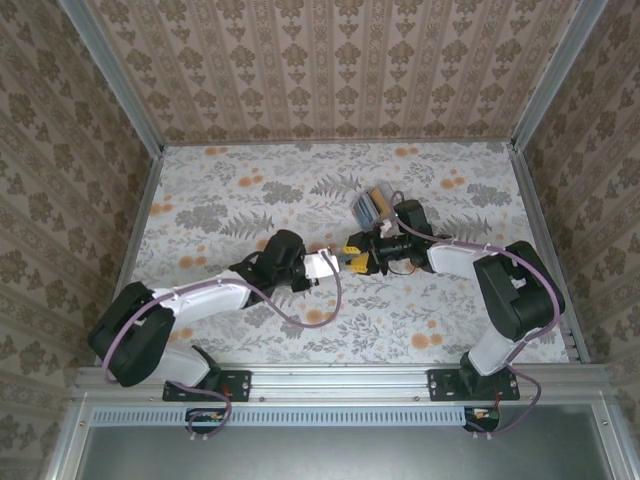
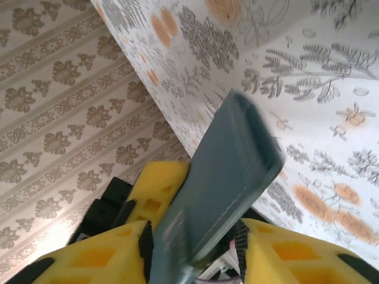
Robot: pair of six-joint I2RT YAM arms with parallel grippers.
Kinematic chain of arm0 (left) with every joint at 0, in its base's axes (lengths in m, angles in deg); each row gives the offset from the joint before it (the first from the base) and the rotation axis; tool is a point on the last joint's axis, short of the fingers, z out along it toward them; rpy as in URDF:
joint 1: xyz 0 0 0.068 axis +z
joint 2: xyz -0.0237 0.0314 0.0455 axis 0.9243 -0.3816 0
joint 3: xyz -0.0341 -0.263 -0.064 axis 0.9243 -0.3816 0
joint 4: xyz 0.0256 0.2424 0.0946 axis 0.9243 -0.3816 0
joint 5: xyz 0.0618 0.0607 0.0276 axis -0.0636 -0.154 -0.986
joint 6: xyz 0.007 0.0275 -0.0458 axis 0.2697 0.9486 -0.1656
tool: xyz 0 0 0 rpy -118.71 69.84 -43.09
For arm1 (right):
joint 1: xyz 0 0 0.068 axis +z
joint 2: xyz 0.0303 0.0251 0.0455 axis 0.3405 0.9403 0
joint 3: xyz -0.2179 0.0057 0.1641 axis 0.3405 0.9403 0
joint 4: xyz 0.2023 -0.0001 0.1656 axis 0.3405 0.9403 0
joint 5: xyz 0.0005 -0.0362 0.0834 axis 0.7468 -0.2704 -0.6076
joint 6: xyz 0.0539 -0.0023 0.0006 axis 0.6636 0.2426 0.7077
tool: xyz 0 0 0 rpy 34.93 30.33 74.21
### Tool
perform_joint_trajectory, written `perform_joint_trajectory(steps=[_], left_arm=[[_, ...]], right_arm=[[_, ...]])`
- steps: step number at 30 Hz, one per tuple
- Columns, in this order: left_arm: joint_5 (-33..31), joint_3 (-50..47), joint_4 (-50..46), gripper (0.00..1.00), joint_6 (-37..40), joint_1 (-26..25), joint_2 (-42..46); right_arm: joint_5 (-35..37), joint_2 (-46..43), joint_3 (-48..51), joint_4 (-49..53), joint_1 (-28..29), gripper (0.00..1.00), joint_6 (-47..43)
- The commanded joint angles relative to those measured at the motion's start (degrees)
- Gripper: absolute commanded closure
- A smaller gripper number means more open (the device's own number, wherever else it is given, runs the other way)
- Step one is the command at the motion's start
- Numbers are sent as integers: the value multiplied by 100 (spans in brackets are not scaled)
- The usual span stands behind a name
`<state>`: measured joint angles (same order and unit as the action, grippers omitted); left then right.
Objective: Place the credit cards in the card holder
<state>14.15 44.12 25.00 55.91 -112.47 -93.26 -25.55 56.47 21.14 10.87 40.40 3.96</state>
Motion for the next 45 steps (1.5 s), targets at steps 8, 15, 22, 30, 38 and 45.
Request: perform_joint_trajectory(steps=[8, 15, 22, 30, 38, 45], left_arm=[[3202, 1149, -1230, 100, -3787, 1613, -151], [4383, 1715, -2111, 100, -3972, 1657, -514], [4571, 1669, -2613, 100, -3675, 1310, -577], [4489, 1610, -2564, 100, -3496, 993, -520], [4502, 1430, -2419, 100, -3470, 931, -406], [4708, 1478, -2338, 100, -3592, 913, -488]], right_arm=[[1720, -1383, -554, 2132, 43, 55, -4039], [3904, -2103, -239, 1819, 1645, 55, -8318], [4842, -2487, 644, 687, 2118, 50, -10155], [5105, -2645, 969, -13, 2315, 46, -10979], [5191, -2752, 1164, -443, 2355, 51, -10873], [5721, -2492, 1235, -994, 2566, 52, -11002]])
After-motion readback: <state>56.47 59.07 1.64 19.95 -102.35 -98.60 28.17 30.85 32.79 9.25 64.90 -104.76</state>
